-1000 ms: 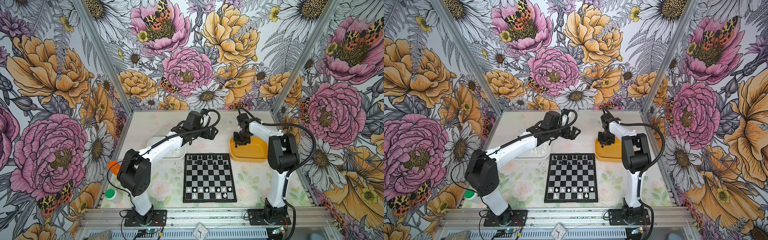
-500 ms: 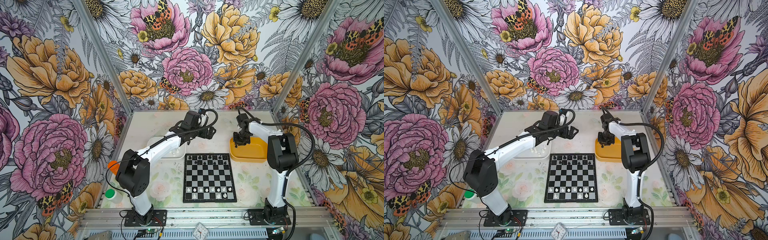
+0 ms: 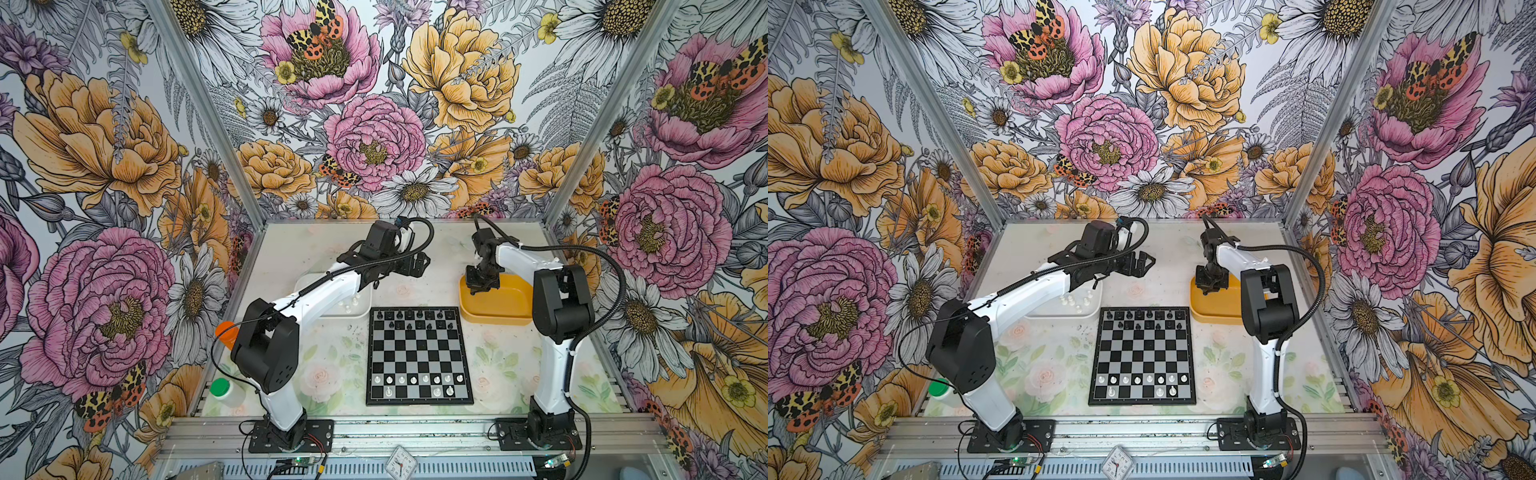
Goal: Set up the chess pieces on the board
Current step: 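Lower the right gripper onto the last black pawn in the yellow bin, then grasp the black pawn with the right gripper while the left arm moves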
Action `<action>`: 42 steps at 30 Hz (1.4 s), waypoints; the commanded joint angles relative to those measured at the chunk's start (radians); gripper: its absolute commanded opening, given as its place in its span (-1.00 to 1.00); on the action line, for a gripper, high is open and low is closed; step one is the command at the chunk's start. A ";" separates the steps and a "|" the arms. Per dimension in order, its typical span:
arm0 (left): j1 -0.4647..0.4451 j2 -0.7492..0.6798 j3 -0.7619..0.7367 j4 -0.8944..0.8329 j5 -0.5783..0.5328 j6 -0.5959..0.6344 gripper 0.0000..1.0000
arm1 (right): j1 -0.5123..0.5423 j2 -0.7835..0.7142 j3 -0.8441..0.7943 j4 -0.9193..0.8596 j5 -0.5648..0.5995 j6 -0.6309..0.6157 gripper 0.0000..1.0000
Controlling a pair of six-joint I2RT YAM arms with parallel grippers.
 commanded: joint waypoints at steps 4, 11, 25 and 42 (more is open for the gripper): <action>0.013 -0.051 -0.011 -0.009 0.016 0.014 0.98 | 0.011 0.010 0.028 0.013 -0.002 0.006 -0.78; 0.020 -0.076 -0.035 -0.009 0.009 0.017 0.98 | 0.018 -0.012 0.021 0.007 0.013 0.013 -0.82; 0.091 -0.244 -0.194 -0.006 -0.006 0.041 0.98 | 0.083 -0.125 0.038 -0.092 0.121 0.023 -0.85; 0.221 -0.672 -0.433 -0.141 -0.108 0.032 0.98 | 0.359 -0.216 0.234 -0.267 0.157 0.103 -0.85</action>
